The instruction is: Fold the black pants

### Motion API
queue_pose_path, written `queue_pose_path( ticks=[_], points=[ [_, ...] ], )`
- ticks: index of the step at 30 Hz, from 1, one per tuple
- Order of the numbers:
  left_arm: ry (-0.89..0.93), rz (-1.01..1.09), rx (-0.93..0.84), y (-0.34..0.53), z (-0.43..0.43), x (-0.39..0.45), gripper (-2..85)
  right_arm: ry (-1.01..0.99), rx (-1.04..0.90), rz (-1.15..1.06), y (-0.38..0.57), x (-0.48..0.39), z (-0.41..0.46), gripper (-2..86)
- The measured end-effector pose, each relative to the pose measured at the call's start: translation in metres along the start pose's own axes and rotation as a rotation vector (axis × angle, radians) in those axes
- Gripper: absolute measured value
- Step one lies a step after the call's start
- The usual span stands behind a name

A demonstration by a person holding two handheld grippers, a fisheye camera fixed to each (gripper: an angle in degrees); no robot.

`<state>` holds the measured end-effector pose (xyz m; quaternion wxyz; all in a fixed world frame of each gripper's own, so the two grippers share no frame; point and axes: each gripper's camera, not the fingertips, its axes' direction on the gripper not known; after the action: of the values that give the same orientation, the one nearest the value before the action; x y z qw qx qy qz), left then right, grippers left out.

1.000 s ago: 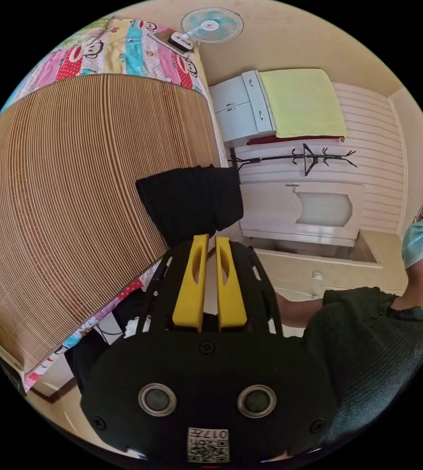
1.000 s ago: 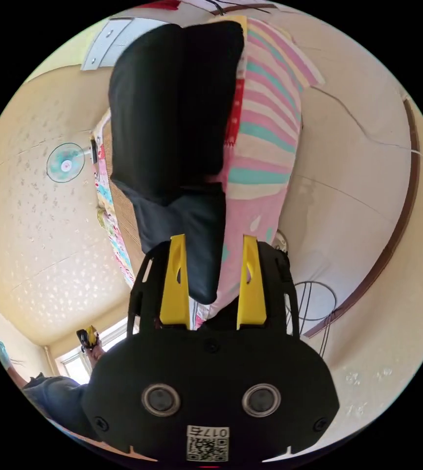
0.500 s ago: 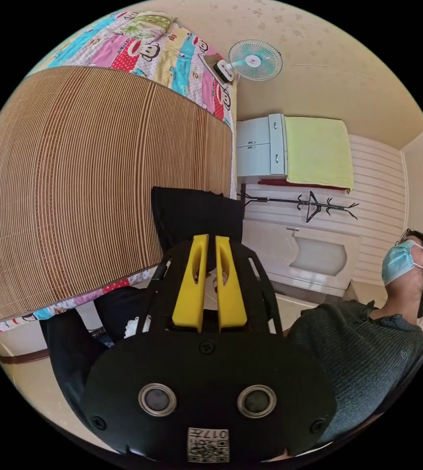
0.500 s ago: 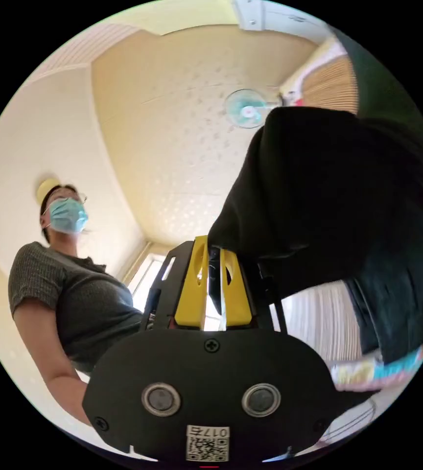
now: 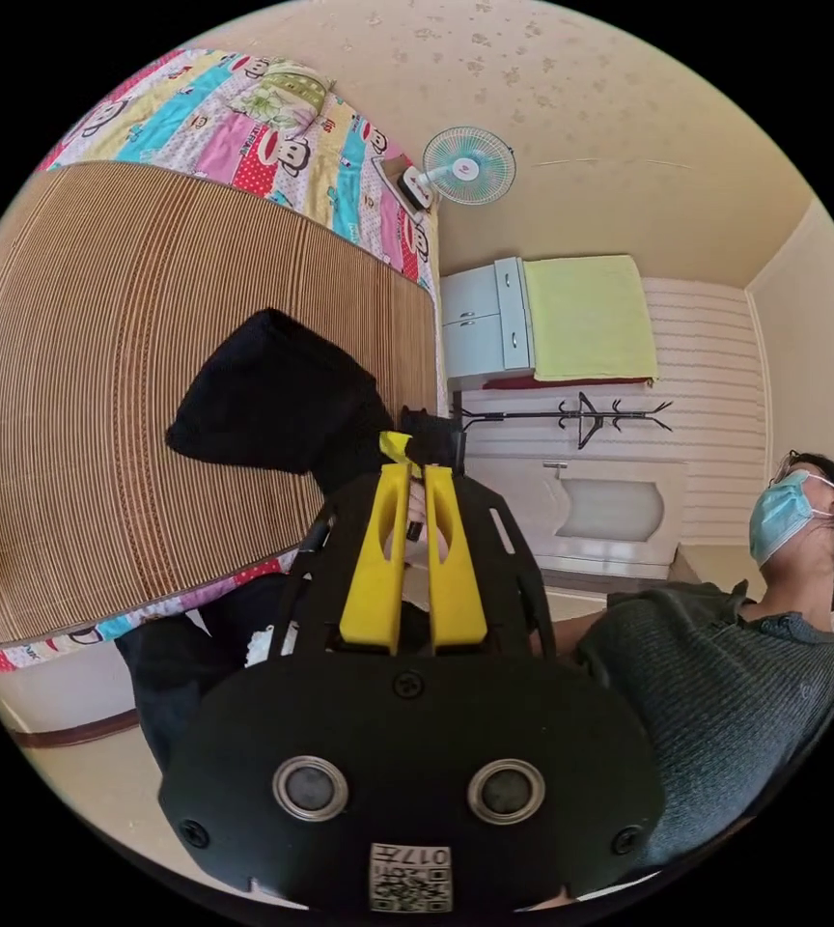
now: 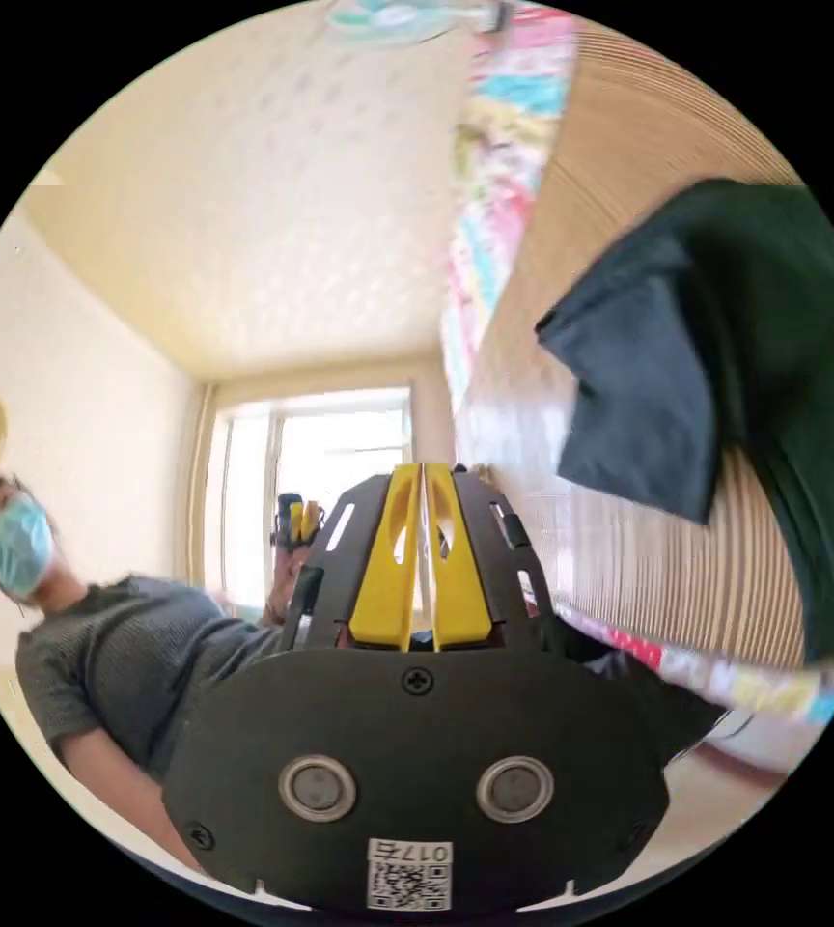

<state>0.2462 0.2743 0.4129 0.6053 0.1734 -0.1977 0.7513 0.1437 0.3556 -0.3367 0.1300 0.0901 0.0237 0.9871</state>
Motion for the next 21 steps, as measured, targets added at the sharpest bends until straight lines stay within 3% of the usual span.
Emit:
queue_pose_path(
  ticks=[1, 3, 5, 6, 9, 13, 17, 21],
  points=[
    [-0.022, 0.019, 0.004, 0.006, -0.008, -0.011, 3.9, 0.014, 0.069, 0.092, 0.016, 0.018, -0.016, 2.2],
    [-0.031, 0.049, 0.017, 0.017, -0.02, -0.029, 4.1, 0.002, 0.399, 0.373, 0.091, 0.073, -0.075, 3.0],
    [-0.012, 0.062, 0.03, 0.029, -0.03, -0.049, 4.5, -0.137, 0.646, 0.498, 0.145, 0.105, -0.102, 3.7],
    [-0.015, 0.057, 0.033, 0.037, -0.036, -0.06, 4.7, -0.237, 0.808, 0.528, 0.175, 0.12, -0.11, 4.6],
    [-0.046, 0.038, 0.035, 0.057, -0.049, -0.082, 5.2, -0.27, 1.081, 0.56, 0.216, 0.14, -0.106, 7.2],
    [-0.102, 0.007, 0.02, 0.082, -0.057, -0.101, 6.1, -0.118, 1.036, 0.587, 0.201, 0.148, -0.076, 11.3],
    [-0.097, -0.016, 0.008, 0.096, -0.051, -0.111, 6.4, -0.233, 1.123, 0.453, 0.176, 0.158, -0.034, 12.5],
    [-0.104, -0.003, -0.042, 0.097, -0.028, -0.107, 6.4, -0.201, 1.163, 0.545, 0.183, 0.161, -0.014, 8.1]
  ],
)
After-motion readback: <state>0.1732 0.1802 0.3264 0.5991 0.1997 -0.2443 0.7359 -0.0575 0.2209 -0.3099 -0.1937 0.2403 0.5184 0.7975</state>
